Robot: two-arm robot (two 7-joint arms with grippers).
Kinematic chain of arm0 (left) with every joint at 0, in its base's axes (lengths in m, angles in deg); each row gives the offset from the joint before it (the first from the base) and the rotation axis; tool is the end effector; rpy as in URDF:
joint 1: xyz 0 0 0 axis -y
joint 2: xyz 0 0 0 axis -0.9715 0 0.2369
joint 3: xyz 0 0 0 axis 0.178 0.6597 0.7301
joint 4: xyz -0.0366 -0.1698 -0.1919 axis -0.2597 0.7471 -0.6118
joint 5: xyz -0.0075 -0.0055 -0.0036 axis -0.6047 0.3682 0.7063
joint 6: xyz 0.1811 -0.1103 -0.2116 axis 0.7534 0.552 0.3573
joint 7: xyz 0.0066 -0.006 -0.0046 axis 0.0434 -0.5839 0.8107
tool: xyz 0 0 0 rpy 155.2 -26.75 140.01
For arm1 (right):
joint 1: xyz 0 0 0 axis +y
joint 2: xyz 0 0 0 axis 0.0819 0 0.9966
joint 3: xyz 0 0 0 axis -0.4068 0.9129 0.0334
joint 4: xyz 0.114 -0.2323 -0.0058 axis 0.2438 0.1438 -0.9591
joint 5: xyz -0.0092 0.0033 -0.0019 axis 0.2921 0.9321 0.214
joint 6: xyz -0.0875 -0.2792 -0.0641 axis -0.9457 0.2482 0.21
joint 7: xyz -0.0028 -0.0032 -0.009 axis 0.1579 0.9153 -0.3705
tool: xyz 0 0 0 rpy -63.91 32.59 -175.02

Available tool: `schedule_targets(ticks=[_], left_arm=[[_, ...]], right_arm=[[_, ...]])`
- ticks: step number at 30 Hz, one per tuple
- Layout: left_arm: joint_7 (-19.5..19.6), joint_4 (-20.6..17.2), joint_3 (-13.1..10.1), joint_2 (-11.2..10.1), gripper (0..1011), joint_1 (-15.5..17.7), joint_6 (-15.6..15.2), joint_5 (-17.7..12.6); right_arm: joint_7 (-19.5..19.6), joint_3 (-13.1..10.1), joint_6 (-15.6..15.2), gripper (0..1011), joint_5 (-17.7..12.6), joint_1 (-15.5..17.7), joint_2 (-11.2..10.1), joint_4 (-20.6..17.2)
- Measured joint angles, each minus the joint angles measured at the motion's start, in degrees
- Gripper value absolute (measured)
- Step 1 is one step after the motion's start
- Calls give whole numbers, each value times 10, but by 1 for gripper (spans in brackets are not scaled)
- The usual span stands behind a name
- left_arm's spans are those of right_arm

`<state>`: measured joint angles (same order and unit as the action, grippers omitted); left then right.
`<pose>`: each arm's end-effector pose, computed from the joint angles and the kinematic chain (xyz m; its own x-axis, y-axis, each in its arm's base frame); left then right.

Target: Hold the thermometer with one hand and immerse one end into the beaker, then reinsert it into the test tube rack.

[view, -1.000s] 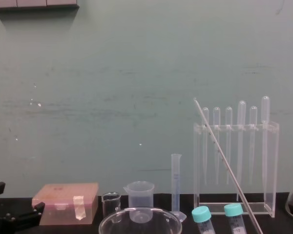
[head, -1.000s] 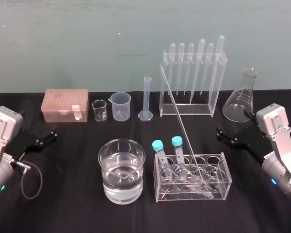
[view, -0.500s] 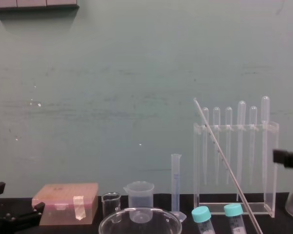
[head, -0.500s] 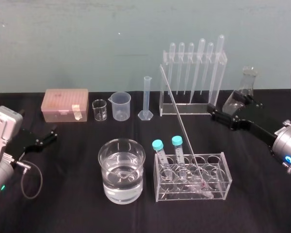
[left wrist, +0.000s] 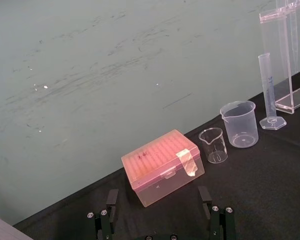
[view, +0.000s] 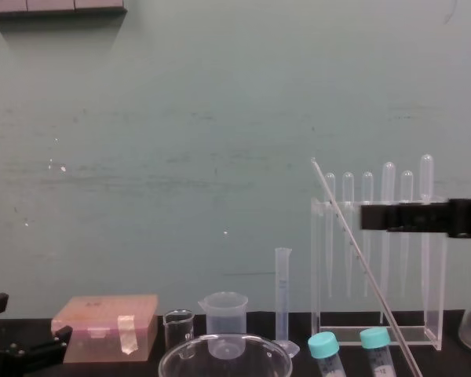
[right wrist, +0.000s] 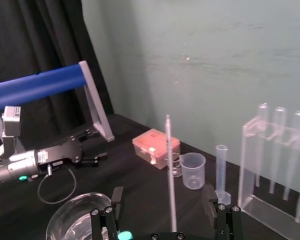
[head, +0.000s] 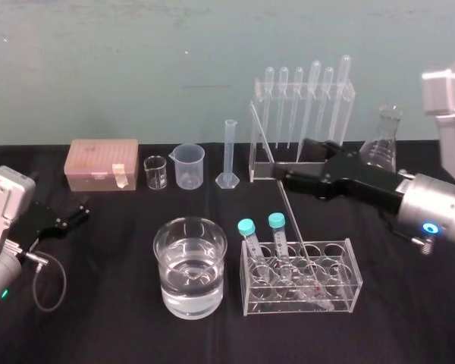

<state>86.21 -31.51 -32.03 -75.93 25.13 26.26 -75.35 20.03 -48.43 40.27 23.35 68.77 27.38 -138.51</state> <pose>0.3443 0.0674 -0.2752 0.2924 0.8803 0.3737 -0.9552 0.2874 0.0704 0.3579 -0.0573 -0.1623 0.7512 -0.6547 -0.0840 0.6477 0.7557 -0.0967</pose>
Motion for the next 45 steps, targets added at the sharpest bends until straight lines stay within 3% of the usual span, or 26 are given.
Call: schedule_targets(ticks=[3,13,22,31,45], left_arm=[[0,0,0,0,1008,0,0,0],[0,0,0,0,1008,0,0,0],[0,0,0,0,1008,0,0,0],[0,0,0,0,1008,0,0,0],[0,0,0,0,1008,0,0,0]], right_arm=[[3,29,-20,1002,11,-35,14,20],[46,78,-47,1002,46,-94,55,62],[61,85,-48,1002,68,-106,68,71],[61,84,-47,995,66,-105,67,70],[60,82,-46,640,64,-103,66,69]])
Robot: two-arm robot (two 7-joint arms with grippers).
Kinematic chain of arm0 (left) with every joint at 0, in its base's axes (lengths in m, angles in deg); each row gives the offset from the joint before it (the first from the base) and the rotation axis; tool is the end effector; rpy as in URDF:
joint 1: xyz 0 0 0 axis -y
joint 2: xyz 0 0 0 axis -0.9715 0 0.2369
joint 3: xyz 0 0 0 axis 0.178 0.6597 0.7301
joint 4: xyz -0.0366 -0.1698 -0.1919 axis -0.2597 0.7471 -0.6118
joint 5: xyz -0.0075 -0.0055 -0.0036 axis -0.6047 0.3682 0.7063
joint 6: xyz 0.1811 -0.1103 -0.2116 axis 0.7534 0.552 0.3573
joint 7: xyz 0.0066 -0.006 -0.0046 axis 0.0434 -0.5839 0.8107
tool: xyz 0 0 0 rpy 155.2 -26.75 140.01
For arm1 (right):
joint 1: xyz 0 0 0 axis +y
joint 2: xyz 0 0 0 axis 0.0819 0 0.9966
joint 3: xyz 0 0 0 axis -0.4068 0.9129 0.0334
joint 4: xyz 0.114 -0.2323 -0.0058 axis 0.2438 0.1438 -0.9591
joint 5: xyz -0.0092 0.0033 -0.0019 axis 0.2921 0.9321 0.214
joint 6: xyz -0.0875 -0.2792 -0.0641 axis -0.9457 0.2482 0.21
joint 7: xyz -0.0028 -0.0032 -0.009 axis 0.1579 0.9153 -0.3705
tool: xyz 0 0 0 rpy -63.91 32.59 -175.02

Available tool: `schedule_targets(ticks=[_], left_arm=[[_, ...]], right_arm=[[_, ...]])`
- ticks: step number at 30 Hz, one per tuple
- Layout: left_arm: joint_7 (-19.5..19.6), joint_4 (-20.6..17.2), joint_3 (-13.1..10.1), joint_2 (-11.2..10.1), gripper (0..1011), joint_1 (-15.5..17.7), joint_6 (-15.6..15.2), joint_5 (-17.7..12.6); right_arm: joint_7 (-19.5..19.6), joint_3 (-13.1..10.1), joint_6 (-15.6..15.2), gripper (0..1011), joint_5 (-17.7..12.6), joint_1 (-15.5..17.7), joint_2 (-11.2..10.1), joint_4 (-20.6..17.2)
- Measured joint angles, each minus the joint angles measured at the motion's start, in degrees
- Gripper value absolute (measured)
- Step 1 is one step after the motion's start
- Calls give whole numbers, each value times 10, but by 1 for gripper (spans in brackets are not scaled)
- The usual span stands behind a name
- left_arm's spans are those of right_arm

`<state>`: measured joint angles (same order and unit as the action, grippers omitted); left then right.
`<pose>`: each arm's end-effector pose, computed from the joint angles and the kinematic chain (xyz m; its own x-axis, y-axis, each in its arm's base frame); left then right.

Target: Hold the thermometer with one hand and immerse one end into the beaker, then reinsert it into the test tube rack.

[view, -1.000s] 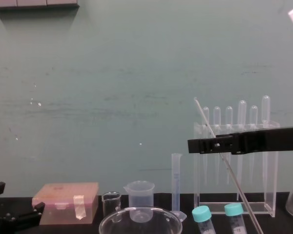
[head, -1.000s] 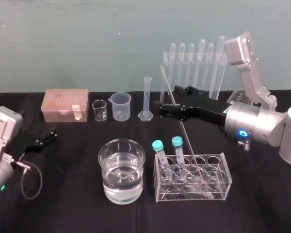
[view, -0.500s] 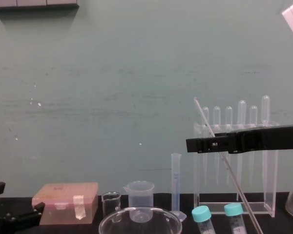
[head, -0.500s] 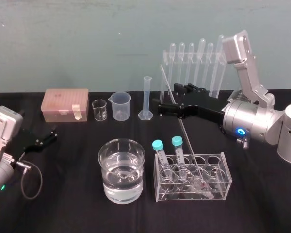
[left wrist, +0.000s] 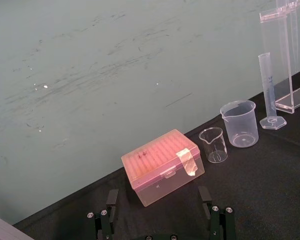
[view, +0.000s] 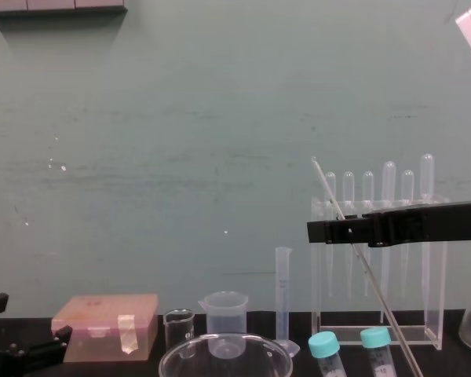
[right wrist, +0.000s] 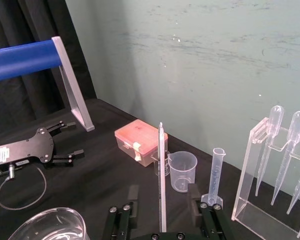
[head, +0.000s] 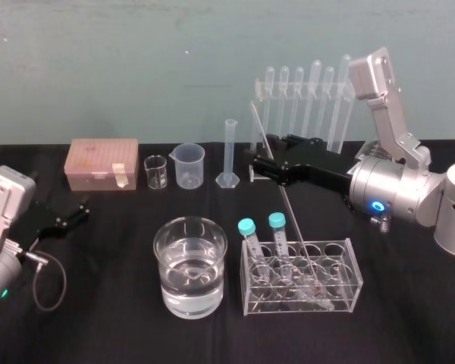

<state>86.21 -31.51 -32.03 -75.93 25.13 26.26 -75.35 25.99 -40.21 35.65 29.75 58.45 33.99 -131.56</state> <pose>0.3443 0.0674 -0.2752 0.2924 0.8803 0.3737 -0.9552 0.2874 0.0704 0.3905 -0.0122 -0.1573 0.7188 -0.6948 -0.0245 0.6793 0.7094 -0.1877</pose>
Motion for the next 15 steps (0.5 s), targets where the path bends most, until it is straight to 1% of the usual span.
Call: schedule_targets(ticks=[1,2,3,5,6,8,10,12,14,15], left_arm=[[0,0,0,0,1008,0,0,0],[0,0,0,0,1008,0,0,0],[0,0,0,0,1008,0,0,0],[0,0,0,0,1008,0,0,0],[0,0,0,0,1008,0,0,0],[0,0,0,0,1008,0,0,0],[0,0,0,0,1008,0,0,0],[0,0,0,0,1008,0,0,0],[0,0,0,0,1008,0,0,0],[0,0,0,0,1008,0,0,0]], right_arm=[[0,0,0,599,0,0,0,0],[0,0,0,579,0,0,0,0],[0,0,0,518,0,0,0,0],[0,0,0,477,0,0,0,0],[0,0,0,418,0,0,0,0],[0,-1,0,375,0,0,0,0],[-1,-1,0,301,0,1,0,0],[-1,-1,0,255,-1,1,0,0],[-1,-1,0,173,-1,1,0,0],[-1,-1,0,161,-1,1,0,0]])
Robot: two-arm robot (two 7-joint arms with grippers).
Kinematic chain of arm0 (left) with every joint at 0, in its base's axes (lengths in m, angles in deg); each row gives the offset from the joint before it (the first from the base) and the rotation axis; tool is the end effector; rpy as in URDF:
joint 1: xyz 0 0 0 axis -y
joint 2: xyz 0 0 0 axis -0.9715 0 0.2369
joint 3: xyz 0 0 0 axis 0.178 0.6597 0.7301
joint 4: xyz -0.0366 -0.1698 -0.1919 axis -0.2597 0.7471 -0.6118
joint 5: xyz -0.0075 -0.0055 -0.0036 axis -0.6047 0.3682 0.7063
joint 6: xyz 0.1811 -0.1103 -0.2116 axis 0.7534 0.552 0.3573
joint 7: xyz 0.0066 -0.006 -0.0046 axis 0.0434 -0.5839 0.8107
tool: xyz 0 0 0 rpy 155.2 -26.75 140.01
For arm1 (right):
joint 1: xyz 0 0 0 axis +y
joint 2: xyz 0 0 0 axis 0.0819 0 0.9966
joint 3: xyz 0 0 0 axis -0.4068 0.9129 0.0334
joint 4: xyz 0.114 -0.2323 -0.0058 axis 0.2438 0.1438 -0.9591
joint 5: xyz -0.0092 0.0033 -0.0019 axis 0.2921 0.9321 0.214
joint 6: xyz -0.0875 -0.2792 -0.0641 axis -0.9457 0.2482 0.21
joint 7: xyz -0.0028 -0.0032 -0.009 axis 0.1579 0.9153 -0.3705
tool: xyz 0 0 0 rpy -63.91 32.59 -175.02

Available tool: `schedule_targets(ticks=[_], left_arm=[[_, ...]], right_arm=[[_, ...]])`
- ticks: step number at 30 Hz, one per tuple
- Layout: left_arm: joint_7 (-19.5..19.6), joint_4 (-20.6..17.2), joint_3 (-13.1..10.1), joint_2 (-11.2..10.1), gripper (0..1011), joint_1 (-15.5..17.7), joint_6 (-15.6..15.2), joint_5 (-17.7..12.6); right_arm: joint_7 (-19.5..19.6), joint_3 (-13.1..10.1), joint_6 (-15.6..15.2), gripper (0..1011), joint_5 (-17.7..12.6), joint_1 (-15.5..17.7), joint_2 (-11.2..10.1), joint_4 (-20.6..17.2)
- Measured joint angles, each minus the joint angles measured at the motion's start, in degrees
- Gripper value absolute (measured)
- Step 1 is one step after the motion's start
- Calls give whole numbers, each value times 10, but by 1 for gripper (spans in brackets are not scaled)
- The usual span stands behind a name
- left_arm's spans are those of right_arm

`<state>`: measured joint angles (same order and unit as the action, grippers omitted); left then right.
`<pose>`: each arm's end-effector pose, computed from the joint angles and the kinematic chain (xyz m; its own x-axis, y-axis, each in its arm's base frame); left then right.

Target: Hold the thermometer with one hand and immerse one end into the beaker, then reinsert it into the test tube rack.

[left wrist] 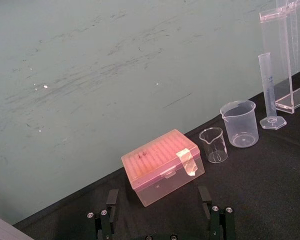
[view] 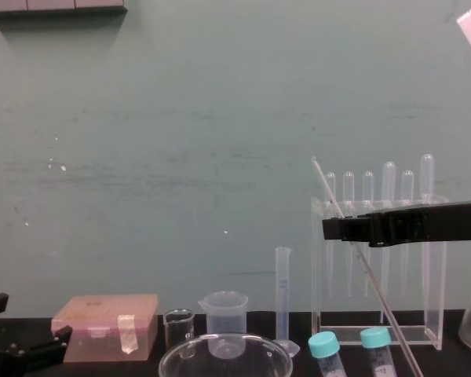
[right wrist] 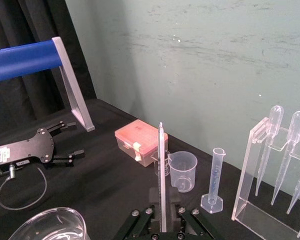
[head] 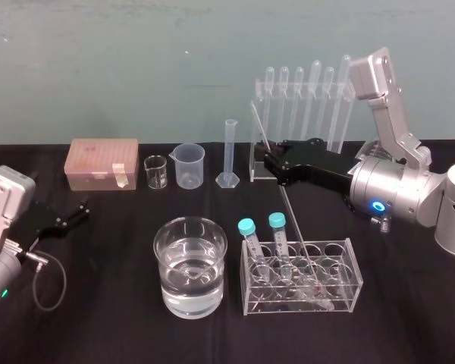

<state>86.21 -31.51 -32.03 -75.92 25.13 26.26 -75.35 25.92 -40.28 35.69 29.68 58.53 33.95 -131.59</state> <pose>0.3443 0.0673 -0.2752 0.2924 0.8803 0.3735 -0.9552 0.2874 0.0703 0.3903 -0.0127 -0.1575 0.7192 -0.6944 -0.0258 0.6789 0.7101 -0.1869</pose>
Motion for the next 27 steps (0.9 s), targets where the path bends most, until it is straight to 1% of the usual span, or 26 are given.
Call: schedule_targets(ticks=[3,12,17,19,20,25,26,27], left_arm=[[0,0,0,0,1008,0,0,0],[0,0,0,0,1008,0,0,0],[0,0,0,0,1008,0,0,0],[0,0,0,0,1008,0,0,0],[0,0,0,0,1008,0,0,0],[0,0,0,0,1008,0,0,0],[0,0,0,0,1008,0,0,0],[0,0,0,0,1008,0,0,0]], right_arm=[[0,0,0,58,0,0,0,0],[-1,-1,1,56,0,1,0,0],[-11,-12,33,56,-4,15,2,-7],[-17,-19,50,56,-6,22,1,-14],[-20,-24,62,56,-8,27,-1,-19],[-31,-43,104,56,-9,45,-10,-32],[-35,-50,122,56,-9,53,-13,-35],[-38,-54,131,56,-9,58,-14,-37]])
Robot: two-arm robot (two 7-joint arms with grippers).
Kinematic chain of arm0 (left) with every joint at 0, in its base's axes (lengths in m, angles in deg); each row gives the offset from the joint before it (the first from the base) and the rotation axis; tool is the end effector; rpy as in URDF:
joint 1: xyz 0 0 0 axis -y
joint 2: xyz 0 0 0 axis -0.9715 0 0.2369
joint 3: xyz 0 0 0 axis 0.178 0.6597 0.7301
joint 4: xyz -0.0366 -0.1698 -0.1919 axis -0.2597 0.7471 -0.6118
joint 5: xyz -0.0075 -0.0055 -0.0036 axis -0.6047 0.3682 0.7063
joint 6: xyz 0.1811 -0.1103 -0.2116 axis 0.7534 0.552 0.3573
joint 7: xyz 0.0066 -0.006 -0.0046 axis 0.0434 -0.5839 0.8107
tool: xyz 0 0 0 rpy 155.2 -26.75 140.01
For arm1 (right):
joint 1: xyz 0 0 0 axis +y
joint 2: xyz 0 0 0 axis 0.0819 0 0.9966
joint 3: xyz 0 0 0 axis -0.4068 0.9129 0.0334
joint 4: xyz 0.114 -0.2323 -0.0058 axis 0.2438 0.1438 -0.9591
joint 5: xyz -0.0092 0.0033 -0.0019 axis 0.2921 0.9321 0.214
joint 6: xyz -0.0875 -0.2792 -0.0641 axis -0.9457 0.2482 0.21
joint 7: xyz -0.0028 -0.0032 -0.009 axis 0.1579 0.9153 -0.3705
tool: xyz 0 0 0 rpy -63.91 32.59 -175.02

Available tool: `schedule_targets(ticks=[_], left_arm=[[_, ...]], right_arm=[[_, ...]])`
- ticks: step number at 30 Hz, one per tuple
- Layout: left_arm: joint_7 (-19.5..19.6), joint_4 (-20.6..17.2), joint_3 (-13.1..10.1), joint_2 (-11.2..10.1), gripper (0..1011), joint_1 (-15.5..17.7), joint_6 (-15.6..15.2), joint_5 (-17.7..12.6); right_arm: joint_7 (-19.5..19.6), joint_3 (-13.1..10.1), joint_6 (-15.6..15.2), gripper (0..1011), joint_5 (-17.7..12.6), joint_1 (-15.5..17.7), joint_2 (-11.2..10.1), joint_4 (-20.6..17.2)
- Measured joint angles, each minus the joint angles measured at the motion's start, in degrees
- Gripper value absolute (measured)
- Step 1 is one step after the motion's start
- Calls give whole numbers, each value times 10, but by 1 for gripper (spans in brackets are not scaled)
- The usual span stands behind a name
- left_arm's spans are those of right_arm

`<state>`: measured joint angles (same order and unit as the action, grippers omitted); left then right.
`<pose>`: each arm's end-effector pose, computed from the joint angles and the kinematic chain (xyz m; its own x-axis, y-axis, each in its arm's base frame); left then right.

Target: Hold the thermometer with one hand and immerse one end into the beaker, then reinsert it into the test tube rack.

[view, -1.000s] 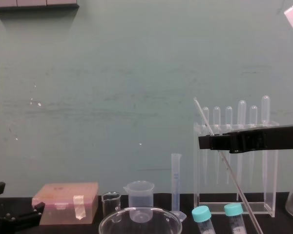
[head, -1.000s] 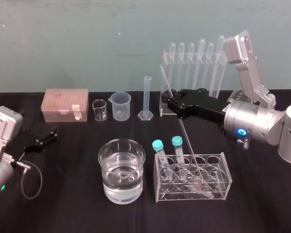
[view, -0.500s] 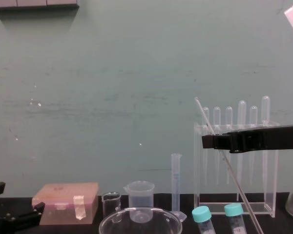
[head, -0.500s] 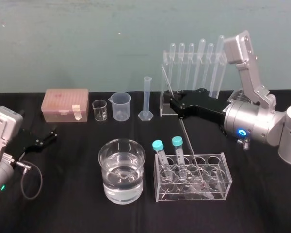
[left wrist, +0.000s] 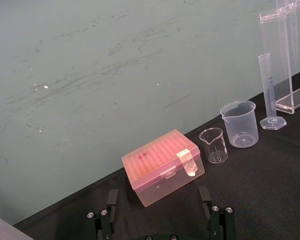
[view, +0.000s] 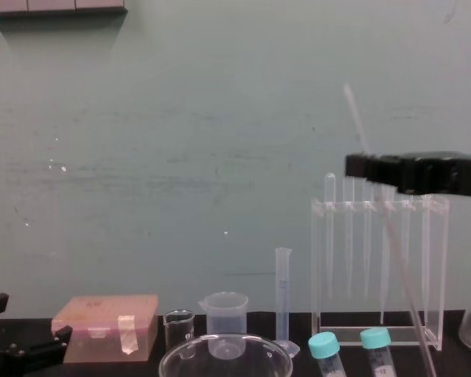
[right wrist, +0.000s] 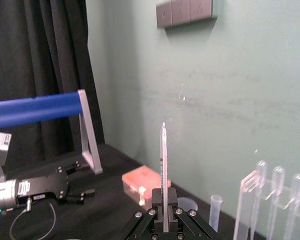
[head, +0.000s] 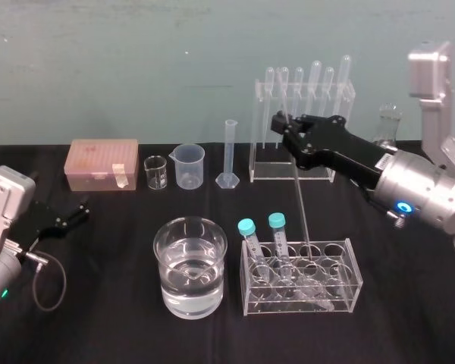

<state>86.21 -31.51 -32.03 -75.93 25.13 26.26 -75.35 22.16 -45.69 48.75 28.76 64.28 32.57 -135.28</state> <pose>0.3443 0.0674 -0.2752 0.2924 0.8803 0.3737 -0.9552 0.2874 0.0704 0.3743 -0.0315 -0.1590 0.7409 -0.6708 0.0322 0.6696 0.7415 0.0427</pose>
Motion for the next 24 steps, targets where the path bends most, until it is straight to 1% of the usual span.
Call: schedule_targets(ticks=[2,5,7,8,11,15,18,20,24], left_arm=[[0,0,0,0,1008,0,0,0],[0,0,0,0,1008,0,0,0],[0,0,0,0,1008,0,0,0],[0,0,0,0,1008,0,0,0],[0,0,0,0,1008,0,0,0],[0,0,0,0,1008,0,0,0],[0,0,0,0,1008,0,0,0],[0,0,0,0,1008,0,0,0],[0,0,0,0,1008,0,0,0]], right_arm=[[-4,-8,15,56,-1,9,-2,-1],[-12,-28,48,56,-15,32,1,-3],[-18,-39,63,56,-24,44,4,-4],[-18,-39,63,56,-24,44,4,-4],[-25,-48,76,56,-32,55,7,-6],[-31,-54,81,56,-34,57,7,-8],[-40,-59,82,56,-41,50,7,-11],[-45,-61,78,56,-48,42,7,-14],[-56,-70,59,56,-77,14,6,-24]])
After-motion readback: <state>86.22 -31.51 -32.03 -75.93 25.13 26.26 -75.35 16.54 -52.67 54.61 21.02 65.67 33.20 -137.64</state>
